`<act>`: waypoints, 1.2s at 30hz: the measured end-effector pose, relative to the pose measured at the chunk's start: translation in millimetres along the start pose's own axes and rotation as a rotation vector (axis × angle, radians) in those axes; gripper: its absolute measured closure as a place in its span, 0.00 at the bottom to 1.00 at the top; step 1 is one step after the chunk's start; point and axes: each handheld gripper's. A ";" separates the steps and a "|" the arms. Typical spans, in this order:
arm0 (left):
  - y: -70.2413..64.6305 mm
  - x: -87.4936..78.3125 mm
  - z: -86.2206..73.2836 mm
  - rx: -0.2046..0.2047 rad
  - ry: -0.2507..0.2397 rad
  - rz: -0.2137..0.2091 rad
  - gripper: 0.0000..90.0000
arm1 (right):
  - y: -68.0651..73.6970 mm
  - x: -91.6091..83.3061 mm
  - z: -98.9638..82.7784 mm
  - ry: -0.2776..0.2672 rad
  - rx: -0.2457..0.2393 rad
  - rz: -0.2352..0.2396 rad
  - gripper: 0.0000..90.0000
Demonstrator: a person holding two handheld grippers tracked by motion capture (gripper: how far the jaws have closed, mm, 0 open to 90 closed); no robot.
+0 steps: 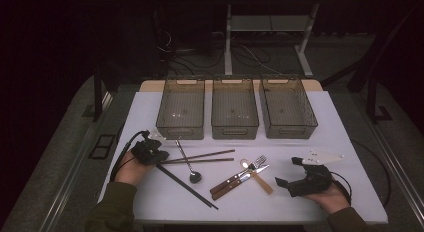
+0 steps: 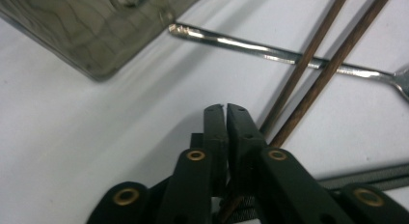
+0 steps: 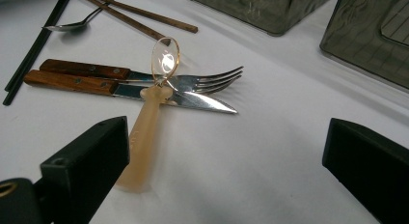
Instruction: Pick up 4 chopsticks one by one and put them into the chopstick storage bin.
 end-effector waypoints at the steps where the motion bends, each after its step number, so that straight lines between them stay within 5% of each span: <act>1: -0.2 -1.5 1.4 0.002 -0.016 -0.001 0.90 | -0.1 0.0 0.0 0.000 0.001 0.000 0.03; 8: -10.7 -6.5 14.6 -0.025 -0.151 -0.068 0.75 | 0.4 0.6 0.0 0.005 -0.001 0.002 0.03; 16: -33.3 3.2 31.1 0.045 -0.217 -0.164 0.77 | 0.4 0.9 -0.1 0.005 -0.001 0.002 0.03; 30: -51.8 33.4 55.8 0.118 -0.179 -0.219 0.85 | -0.2 1.4 -0.1 0.008 0.002 0.002 0.03; 33: -53.8 38.6 58.8 0.151 -0.162 -0.211 0.86 | -0.2 1.2 -0.2 0.007 0.001 0.003 0.03; 36: -53.4 41.8 57.8 0.142 -0.147 -0.207 0.87 | -0.1 1.2 -0.3 0.008 0.001 0.005 0.03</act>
Point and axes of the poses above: each handheld gripper's, and its own axes: x roughly forward along the jaws, z roughly out of its top, y roughly to its left, and after that the axes turned 10 degrees about z, right-handed
